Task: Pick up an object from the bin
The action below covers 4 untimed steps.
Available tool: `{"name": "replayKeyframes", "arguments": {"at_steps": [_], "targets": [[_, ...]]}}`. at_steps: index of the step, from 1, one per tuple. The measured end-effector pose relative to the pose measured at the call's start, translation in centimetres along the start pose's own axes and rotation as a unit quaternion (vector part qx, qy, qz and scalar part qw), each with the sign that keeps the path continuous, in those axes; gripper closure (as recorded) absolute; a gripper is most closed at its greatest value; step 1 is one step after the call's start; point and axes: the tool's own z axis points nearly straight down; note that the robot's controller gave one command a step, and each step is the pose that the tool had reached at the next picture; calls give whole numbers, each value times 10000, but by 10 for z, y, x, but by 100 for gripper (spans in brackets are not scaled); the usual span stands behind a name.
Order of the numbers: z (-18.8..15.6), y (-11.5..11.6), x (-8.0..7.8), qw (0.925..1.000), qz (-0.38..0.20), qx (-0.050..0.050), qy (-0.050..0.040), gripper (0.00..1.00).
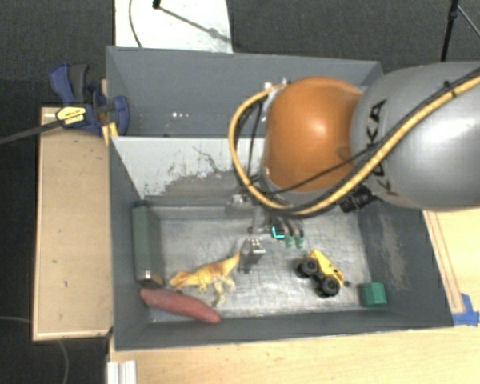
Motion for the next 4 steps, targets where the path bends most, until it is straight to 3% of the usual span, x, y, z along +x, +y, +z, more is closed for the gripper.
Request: {"name": "replayKeyframes", "arguments": {"at_steps": [1, 2, 3, 4], "targets": [[-4, -1, -2, 10000, 19, -7, -41, 0], [111, -6, -9, 9865, -1633, 8, -89, 100], [115, -5, -5, 9868, -1619, -2, -39, 0], [115, -5, -5, 9872, -1594, -1, -35, 100]]}}
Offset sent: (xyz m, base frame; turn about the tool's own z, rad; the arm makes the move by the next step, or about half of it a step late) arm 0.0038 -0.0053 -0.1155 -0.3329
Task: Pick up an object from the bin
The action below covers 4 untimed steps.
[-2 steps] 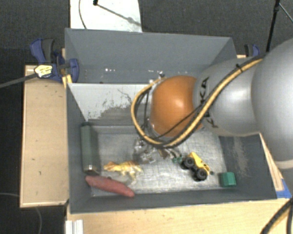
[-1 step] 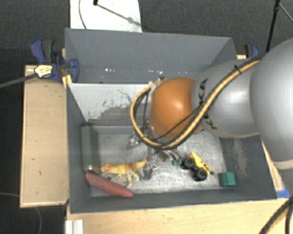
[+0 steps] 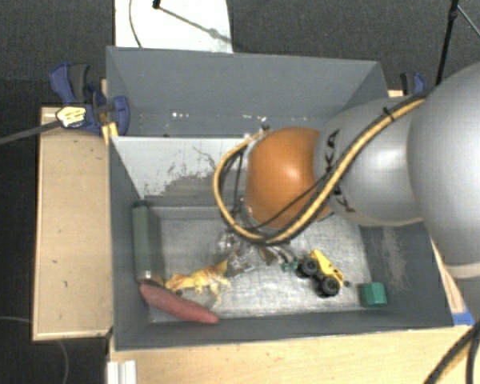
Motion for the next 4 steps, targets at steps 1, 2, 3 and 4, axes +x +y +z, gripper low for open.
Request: {"name": "replayKeyframes", "arguments": {"at_steps": [1, 2, 3, 4], "targets": [[0, 0, 0, 10000, 5, 0, 1, 100], [-38, -1, 5, 10000, -54, -3, 42, 100], [-81, -1, -3, 10000, -18, 3, -5, 100], [-83, 2, 13, 10000, -19, 1, -2, 100]]}}
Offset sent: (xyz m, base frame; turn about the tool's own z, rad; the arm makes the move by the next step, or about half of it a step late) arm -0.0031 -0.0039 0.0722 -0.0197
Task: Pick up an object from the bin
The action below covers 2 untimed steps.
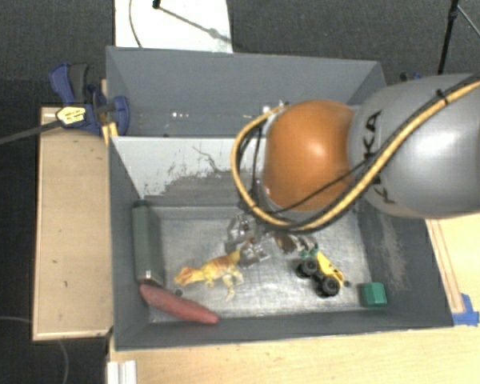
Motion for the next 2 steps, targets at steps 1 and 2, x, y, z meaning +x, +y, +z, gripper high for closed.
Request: {"name": "replayKeyframes", "arguments": {"at_steps": [1, 2], "targets": [[0, 0, 0, 10000, 4, -1, 0, 100], [12, -13, 0, 9966, -828, -2, -11, 100]]}}
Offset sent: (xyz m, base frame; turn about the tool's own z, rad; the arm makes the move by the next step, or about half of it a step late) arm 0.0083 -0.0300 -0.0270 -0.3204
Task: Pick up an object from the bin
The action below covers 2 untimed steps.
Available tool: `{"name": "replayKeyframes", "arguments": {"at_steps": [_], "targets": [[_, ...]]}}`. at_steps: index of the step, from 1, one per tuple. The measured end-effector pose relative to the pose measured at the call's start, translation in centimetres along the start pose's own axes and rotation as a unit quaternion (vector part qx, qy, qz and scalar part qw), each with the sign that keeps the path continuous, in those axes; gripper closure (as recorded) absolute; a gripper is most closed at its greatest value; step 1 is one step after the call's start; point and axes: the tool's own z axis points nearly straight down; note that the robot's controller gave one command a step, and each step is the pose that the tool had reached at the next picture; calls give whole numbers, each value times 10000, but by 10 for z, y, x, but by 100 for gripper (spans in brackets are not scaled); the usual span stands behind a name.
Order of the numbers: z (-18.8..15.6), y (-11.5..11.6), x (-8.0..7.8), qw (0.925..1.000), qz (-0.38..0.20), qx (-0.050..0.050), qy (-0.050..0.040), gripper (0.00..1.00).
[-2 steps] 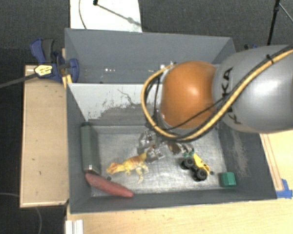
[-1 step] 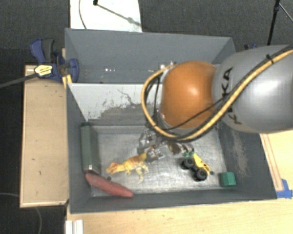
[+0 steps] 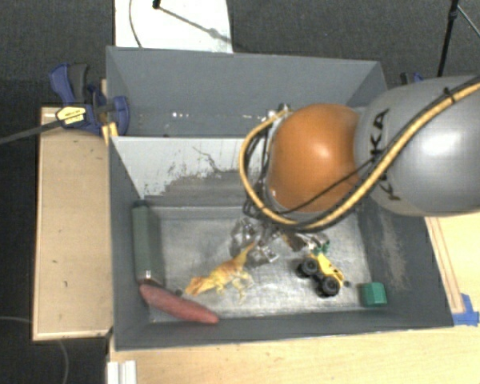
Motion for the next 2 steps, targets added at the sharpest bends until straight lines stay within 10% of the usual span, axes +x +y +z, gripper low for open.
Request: {"name": "replayKeyframes", "arguments": {"at_steps": [1, 2], "targets": [[-74, -14, -24, 9901, -1403, -3, 7, 100], [-74, -14, -24, 9901, -1401, -2, 8, 100]]}}
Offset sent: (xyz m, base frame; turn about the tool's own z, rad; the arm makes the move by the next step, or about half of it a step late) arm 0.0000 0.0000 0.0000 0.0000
